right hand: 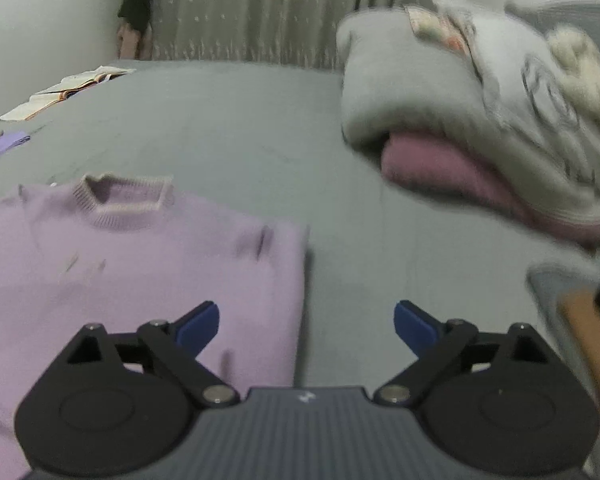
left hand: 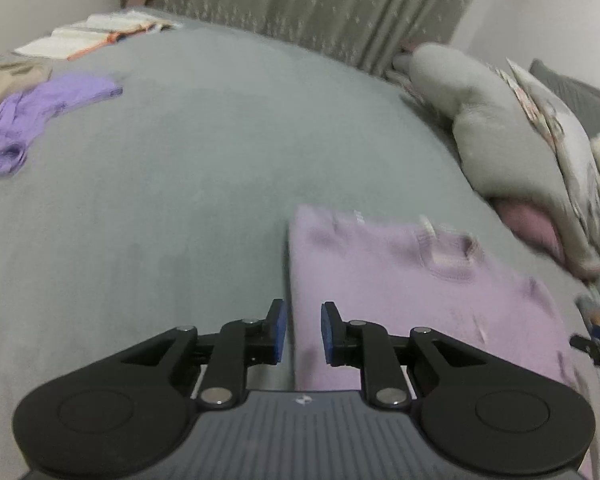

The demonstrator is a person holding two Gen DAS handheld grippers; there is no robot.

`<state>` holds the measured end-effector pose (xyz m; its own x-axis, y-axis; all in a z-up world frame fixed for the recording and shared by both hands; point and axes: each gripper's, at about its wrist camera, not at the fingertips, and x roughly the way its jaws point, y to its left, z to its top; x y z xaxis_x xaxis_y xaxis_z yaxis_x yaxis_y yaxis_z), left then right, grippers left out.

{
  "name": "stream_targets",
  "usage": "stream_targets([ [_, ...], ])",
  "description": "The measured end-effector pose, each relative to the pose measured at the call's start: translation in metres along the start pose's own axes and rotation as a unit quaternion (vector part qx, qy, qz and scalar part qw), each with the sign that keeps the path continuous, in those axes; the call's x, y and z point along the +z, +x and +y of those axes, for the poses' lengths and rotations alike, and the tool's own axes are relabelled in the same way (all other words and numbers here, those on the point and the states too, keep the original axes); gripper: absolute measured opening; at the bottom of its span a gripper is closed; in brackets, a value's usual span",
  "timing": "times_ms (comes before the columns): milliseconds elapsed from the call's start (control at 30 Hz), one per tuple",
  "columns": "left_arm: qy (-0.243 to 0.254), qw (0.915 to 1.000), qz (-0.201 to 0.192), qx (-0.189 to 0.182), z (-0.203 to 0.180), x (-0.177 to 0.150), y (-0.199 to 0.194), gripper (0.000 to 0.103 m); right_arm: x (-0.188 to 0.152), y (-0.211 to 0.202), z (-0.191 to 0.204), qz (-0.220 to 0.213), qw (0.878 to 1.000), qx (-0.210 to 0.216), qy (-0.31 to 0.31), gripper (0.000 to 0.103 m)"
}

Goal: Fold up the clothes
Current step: 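Open both grippers and move them over the sweater's hem, then pinch the sweater's hem with both grippers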

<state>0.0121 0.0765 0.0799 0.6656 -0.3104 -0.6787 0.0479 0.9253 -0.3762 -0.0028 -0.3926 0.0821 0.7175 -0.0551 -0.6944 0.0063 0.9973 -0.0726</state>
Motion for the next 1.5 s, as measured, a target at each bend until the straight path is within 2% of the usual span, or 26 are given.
stream_targets([
  [133,-0.027,0.9984,0.037,-0.033,-0.001,-0.051,-0.028,0.024,-0.025,-0.023,-0.013,0.019,0.998,0.042,0.036,0.094],
  [200,-0.021,0.9983,0.046,-0.028,0.0,-0.082,-0.043,0.024,-0.038,-0.038,-0.015,0.021,0.998,0.055,0.032,0.094],
  [367,-0.014,0.998,0.053,-0.031,-0.001,-0.128,-0.066,0.024,-0.077,-0.074,-0.016,0.042,0.995,0.077,0.044,0.094],
  [400,-0.017,0.9982,0.046,-0.034,0.0,-0.143,-0.071,0.024,-0.085,-0.079,-0.015,0.05,0.995,0.076,0.046,0.094],
  [533,-0.019,0.9986,0.027,-0.041,0.001,-0.165,-0.086,0.025,-0.12,-0.096,-0.007,0.076,0.992,0.082,0.05,0.095],
  [633,-0.026,0.9983,0.014,-0.051,0.004,-0.17,-0.086,0.029,-0.146,-0.106,0.0,0.093,0.987,0.105,0.076,0.095],
  [733,-0.04,0.9966,0.012,-0.071,0.008,-0.169,-0.083,0.041,-0.157,-0.112,0.009,0.088,0.988,0.105,0.076,0.097],
  [800,-0.051,0.995,0.011,-0.085,0.01,-0.169,-0.083,0.056,-0.163,-0.116,0.015,0.088,0.986,0.11,0.085,0.098],
  [900,-0.05,0.9943,0.009,-0.094,0.006,-0.169,-0.081,0.067,-0.175,-0.126,0.026,0.084,0.987,0.106,0.086,0.098],
  [1000,-0.031,0.9952,0.005,-0.093,-0.004,-0.17,-0.078,0.08,-0.183,-0.134,0.028,0.079,0.985,0.11,0.105,0.098],
  [1067,-0.016,0.9957,0.004,-0.091,-0.01,-0.171,-0.077,0.085,-0.188,-0.139,0.027,0.074,0.982,0.119,0.126,0.098],
  [1200,0.005,0.9966,0.002,-0.083,-0.017,-0.174,-0.078,0.086,-0.194,-0.145,0.031,0.067,0.981,0.125,0.134,0.097],
  [1267,0.009,0.9971,0.0,-0.076,-0.019,-0.174,-0.08,0.086,-0.196,-0.147,0.032,0.064,0.982,0.122,0.132,0.092],
  [1333,0.007,0.9976,-0.004,-0.068,-0.02,-0.174,-0.083,0.085,-0.196,-0.147,0.033,0.063,0.982,0.121,0.13,0.091],
  [1400,0.009,0.9987,-0.011,-0.049,-0.021,-0.175,-0.087,0.078,-0.196,-0.147,0.033,0.06,0.982,0.121,0.13,0.089],
  [1500,0.015,0.9993,-0.02,-0.029,-0.023,-0.176,-0.092,0.077,-0.196,-0.145,0.033,0.058,0.983,0.12,0.126,0.089],
])
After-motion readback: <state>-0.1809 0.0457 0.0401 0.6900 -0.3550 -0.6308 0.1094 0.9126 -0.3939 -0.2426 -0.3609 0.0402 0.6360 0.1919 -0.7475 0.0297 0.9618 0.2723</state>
